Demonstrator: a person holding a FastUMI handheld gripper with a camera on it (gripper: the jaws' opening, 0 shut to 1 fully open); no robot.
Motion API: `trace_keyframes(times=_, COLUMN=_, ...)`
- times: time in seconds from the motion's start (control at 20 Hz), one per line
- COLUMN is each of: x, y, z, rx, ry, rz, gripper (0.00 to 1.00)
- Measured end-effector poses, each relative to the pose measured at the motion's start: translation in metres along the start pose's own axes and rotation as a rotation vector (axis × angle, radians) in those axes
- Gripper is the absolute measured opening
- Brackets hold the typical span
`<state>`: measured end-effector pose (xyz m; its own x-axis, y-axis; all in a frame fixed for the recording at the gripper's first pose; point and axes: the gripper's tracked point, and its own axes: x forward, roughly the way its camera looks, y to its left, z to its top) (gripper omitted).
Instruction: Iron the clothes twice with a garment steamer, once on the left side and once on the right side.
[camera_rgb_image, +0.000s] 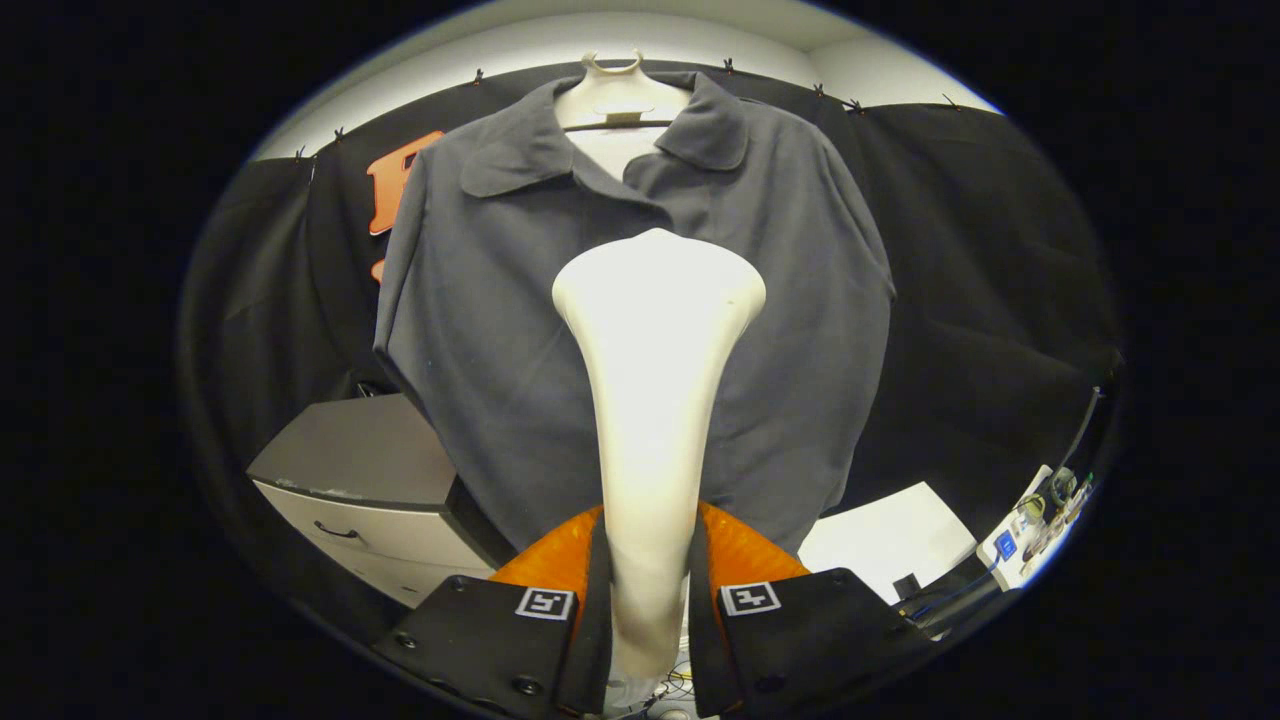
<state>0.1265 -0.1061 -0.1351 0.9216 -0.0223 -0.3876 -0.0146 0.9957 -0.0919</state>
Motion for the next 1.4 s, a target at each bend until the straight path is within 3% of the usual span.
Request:
trace_keyframes(times=0.4, x=-0.001, y=-0.062, z=0.082, rx=0.001, ry=-0.100, rz=-0.053, gripper=0.40)
trace_keyframes(times=0.65, x=0.012, y=-0.082, z=0.108, rx=-0.014, ry=-0.118, rz=-0.052, gripper=0.40)
trace_keyframes(times=1.15, x=0.044, y=-0.090, z=0.112, rx=-0.053, ry=-0.103, rz=0.002, gripper=0.39)
trace_keyframes(times=1.4, x=0.053, y=-0.092, z=0.083, rx=-0.064, ry=-0.058, rz=0.038, gripper=0.39)
